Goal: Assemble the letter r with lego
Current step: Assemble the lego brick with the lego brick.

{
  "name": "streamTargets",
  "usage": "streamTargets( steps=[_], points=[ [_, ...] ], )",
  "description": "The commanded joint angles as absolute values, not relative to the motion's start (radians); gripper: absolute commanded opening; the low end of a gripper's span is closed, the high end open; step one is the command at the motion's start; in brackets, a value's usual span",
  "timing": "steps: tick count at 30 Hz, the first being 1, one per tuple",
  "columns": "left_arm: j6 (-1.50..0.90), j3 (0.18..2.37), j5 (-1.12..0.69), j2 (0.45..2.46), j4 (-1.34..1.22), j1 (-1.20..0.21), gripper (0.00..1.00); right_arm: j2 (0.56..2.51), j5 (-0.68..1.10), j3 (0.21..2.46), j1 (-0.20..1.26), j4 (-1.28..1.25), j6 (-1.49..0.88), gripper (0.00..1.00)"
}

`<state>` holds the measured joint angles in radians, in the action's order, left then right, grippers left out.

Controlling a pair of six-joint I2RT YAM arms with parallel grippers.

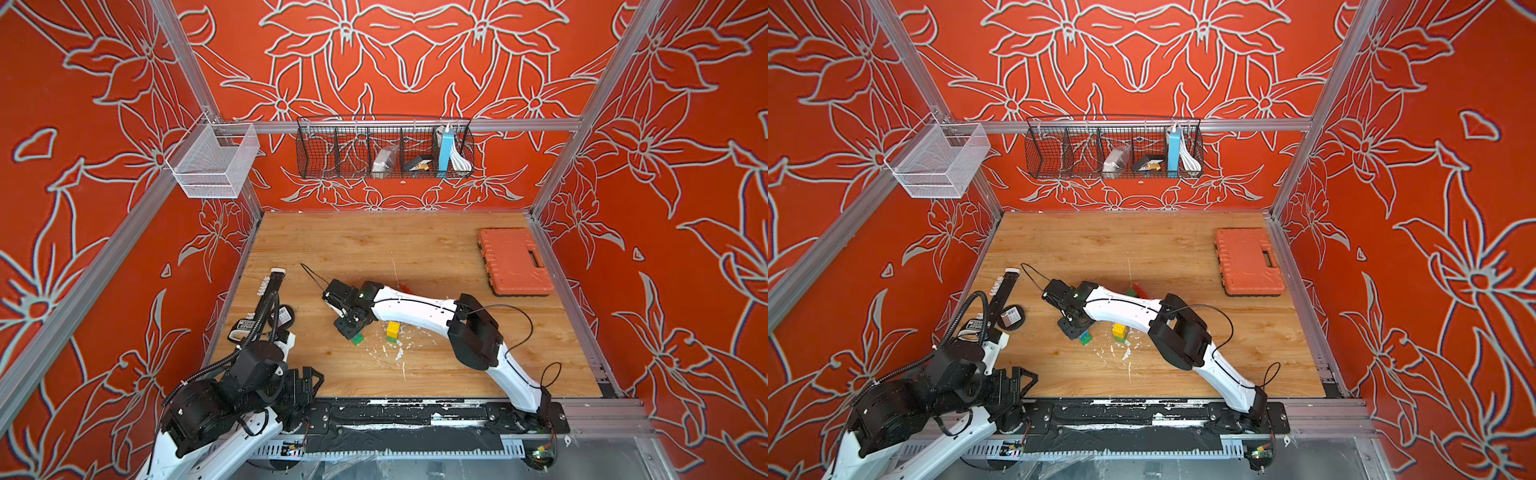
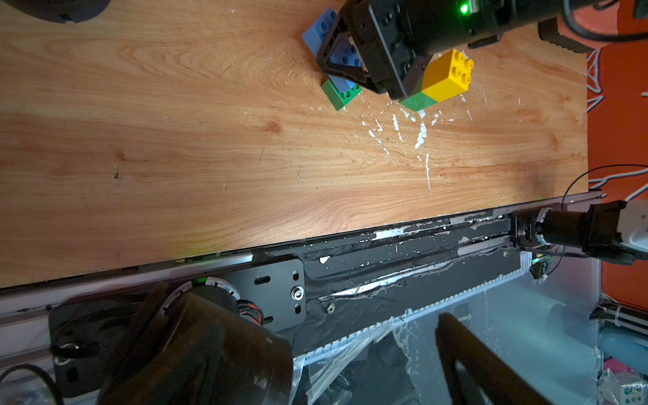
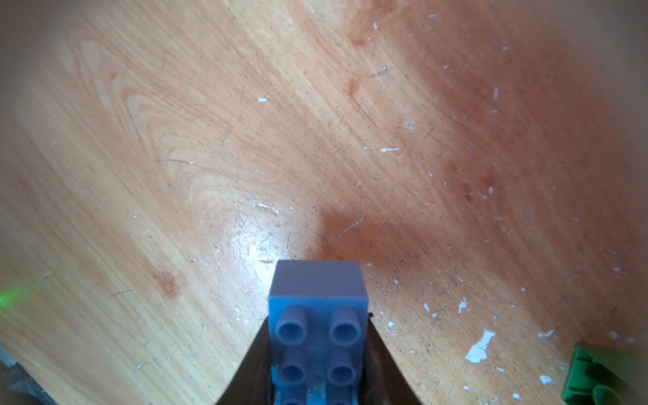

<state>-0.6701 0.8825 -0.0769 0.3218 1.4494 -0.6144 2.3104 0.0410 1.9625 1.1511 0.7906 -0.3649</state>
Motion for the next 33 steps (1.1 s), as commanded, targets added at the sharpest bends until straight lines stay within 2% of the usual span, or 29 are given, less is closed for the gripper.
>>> streamTargets(
  steps=[1,10,19,24,33],
  points=[
    [-0.663,0.874,-0.078,0.310,1.449,-0.612,0.95,2.402,-0.005,1.900,1.155,0.815,-0.413,0.00],
    [-0.661,0.873,-0.080,0.301,1.447,-0.613,0.95,2.399,-0.061,1.810,1.154,0.779,-0.533,0.00],
    [-0.659,0.873,-0.081,0.291,1.444,-0.613,0.95,2.369,-0.219,1.704,1.156,0.729,-0.672,0.00],
    [-0.660,0.870,-0.078,0.286,1.443,-0.614,0.95,2.283,-0.279,1.519,1.161,0.554,-0.711,0.00],
    [-0.656,0.871,-0.081,0.297,1.443,-0.613,0.95,2.325,-0.264,1.510,1.163,0.522,-0.712,0.00]
  ],
)
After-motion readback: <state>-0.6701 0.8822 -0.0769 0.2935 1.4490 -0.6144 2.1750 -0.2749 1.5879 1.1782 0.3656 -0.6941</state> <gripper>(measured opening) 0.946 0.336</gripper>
